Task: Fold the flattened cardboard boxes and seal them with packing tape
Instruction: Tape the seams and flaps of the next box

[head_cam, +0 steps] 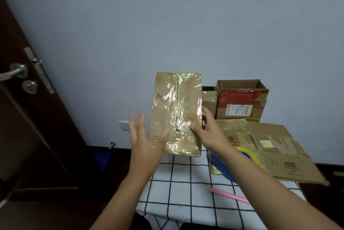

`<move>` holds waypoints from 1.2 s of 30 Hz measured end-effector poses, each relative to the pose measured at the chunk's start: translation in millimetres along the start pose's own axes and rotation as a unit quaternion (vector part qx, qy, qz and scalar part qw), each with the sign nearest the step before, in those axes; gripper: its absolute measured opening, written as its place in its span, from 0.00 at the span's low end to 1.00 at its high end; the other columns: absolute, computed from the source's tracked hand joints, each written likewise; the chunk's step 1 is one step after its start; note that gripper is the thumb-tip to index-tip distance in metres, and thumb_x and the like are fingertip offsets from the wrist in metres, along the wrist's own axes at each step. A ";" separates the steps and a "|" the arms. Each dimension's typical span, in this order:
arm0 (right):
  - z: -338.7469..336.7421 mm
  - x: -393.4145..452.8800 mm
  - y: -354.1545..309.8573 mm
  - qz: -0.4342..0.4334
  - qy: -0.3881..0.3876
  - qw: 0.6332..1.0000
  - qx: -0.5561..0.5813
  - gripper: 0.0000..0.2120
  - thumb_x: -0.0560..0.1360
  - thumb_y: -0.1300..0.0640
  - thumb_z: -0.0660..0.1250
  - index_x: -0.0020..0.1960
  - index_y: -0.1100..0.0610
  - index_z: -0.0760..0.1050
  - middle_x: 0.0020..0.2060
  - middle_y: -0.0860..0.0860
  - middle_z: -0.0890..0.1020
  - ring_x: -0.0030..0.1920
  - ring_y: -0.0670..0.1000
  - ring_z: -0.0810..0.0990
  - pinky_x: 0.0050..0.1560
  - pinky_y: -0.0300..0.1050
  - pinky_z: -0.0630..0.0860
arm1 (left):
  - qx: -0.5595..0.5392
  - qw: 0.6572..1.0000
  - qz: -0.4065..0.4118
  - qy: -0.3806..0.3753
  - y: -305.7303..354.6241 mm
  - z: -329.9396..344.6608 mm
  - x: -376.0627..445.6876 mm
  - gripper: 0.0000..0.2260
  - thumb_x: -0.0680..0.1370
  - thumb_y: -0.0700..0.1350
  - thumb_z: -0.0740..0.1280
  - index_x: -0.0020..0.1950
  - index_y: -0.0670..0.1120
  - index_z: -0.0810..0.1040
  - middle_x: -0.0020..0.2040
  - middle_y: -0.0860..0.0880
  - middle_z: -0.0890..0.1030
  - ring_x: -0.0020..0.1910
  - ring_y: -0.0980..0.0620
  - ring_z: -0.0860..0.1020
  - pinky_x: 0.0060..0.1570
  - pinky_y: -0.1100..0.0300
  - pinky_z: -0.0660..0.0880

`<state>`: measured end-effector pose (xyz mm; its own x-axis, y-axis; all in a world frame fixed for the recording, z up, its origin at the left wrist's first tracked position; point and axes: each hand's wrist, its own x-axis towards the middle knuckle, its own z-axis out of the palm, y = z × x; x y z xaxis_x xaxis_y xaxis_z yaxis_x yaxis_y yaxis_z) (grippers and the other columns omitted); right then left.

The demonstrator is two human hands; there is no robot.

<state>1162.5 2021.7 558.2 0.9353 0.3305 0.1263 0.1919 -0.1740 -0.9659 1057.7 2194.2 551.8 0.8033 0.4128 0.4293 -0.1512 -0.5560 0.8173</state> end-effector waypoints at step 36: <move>-6.5 -14.1 3.1 0.050 -0.165 0.985 0.010 0.45 0.72 0.61 0.75 0.76 0.42 0.52 0.71 0.46 0.68 0.63 0.47 0.74 0.50 0.39 0.78 | -0.146 0.976 -0.149 -0.067 -18.8 -8.3 17.4 0.28 0.76 0.54 0.68 0.74 0.54 0.64 0.60 0.53 0.76 0.55 0.57 0.78 0.40 0.68 0.78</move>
<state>1151.9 2010.5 554.9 0.8007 0.5973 -0.0464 0.0959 -0.2042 -0.9742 1069.7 2217.9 547.2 0.9021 0.4153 0.1171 -0.0404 -0.1890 0.9811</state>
